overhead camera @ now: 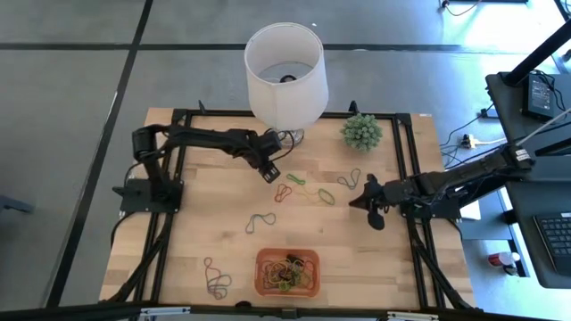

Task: Pick and place rubber bands into bin
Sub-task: Put the green rubber band into the orange bin

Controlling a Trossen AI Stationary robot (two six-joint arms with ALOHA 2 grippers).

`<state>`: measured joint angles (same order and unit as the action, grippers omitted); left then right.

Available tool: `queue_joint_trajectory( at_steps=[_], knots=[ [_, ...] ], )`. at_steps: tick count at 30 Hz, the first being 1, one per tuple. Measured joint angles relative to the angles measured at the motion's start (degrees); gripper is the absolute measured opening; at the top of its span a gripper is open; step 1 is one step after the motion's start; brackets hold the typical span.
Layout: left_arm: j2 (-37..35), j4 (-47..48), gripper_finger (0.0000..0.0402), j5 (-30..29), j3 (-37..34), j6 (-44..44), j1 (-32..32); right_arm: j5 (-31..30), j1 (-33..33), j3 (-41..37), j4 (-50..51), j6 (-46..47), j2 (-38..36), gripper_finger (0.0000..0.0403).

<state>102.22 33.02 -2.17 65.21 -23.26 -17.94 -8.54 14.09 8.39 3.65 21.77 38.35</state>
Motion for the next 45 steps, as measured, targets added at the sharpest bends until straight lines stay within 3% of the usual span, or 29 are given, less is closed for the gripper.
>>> queue_joint_trajectory(
  at_steps=[4,12,18,21,24,37,45],
  knots=[
    [2.01,-0.23,0.0137,-4.29,0.0,-0.15,-0.57,3.31,-2.05,-1.13,-1.09,-1.45,-0.04,0.001],
    [6.09,-0.49,0.0124,-6.2,0.09,0.3,0.08,9.79,-8.33,-1.27,-1.32,-7.05,-0.04,0.0011],
    [7.32,-0.55,0.0078,-6.5,0.26,-0.56,1.47,12.44,-11.95,-1.27,-1.32,-8.96,-0.04,0.0012],
    [6.27,-0.51,0.0023,-6.62,0.06,0.2,2.47,12.79,-12.98,-1.27,-1.34,-10.07,-0.04,0.0012],
    [5.03,0.51,0.0005,-4.97,0.0,0.35,3.45,12.81,-13.83,-1.27,-1.91,-10.5,-0.02,0.0012],
    [-4.98,11.14,0.0002,-8.74,5.51,0.58,8.13,12.75,-15.13,-1.27,-5.21,-10.4,0.0,0.0012],
    [-8.75,16.37,0.0002,-12.26,11.64,2.05,15.64,10.85,-15.11,-1.27,-7.46,-8.75,0.02,0.0012]
  ],
)
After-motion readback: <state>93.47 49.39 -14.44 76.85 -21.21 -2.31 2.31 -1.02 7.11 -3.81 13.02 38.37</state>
